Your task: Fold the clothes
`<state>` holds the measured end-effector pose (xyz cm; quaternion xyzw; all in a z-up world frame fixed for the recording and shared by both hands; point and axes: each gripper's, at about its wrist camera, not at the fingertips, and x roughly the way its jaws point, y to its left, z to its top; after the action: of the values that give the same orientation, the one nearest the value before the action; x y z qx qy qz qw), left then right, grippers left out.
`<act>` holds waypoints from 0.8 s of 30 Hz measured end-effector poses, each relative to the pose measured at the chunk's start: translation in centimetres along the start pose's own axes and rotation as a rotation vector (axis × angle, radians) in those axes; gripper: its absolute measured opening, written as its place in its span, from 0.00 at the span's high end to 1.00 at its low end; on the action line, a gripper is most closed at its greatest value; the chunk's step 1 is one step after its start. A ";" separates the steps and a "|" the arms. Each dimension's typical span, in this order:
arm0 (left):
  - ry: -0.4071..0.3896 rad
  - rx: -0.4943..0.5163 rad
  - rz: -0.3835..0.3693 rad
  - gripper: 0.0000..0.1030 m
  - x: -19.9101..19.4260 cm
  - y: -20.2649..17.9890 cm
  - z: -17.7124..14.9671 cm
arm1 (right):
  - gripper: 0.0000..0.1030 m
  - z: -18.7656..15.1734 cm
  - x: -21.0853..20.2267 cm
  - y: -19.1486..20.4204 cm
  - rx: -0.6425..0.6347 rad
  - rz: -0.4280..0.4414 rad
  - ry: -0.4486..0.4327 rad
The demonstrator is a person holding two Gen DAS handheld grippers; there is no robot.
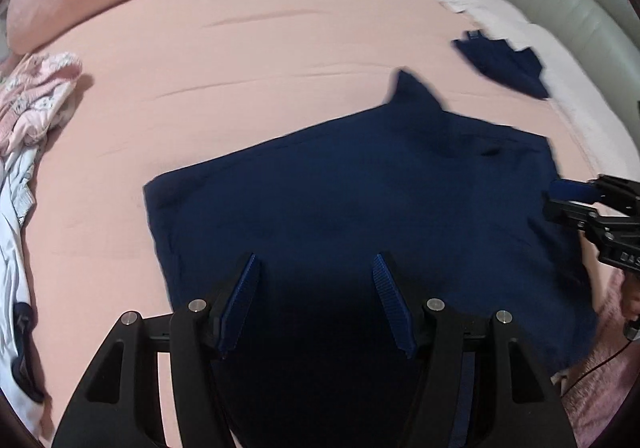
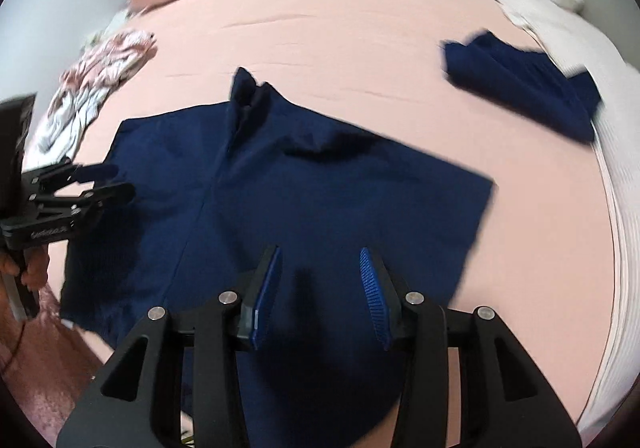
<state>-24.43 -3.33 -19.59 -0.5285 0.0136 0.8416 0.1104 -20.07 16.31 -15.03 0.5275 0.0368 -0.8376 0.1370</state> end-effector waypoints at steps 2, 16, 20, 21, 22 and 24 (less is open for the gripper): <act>-0.015 0.001 0.023 0.40 0.6 0.8 0.2 | 0.59 1.0 1.9 0.0 -0.018 -0.050 0.022; -0.082 -0.017 0.004 0.40 -2.0 2.0 0.0 | 0.58 2.5 0.6 -0.8 0.060 -0.009 -0.039; 0.001 0.055 -0.191 0.40 -2.7 -1.4 -1.7 | 0.58 -0.2 -0.2 0.3 0.111 0.061 0.000; 0.006 0.085 -0.195 0.40 -2.4 -2.3 -1.8 | 0.58 -1.0 -0.4 0.7 0.100 0.066 0.012; 0.020 0.117 -0.188 0.40 -1.7 -3.2 -1.5 | 0.58 -1.9 -0.6 1.2 0.084 0.068 0.024; 0.045 0.175 -0.170 0.40 -0.4 -4.9 -0.7 | 0.58 -2.8 0.2 1.7 0.052 0.029 0.053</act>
<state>-22.70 1.26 -19.12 -0.5348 0.0448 0.8128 0.2268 -17.23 15.19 -16.28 0.5533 0.0108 -0.8220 0.1344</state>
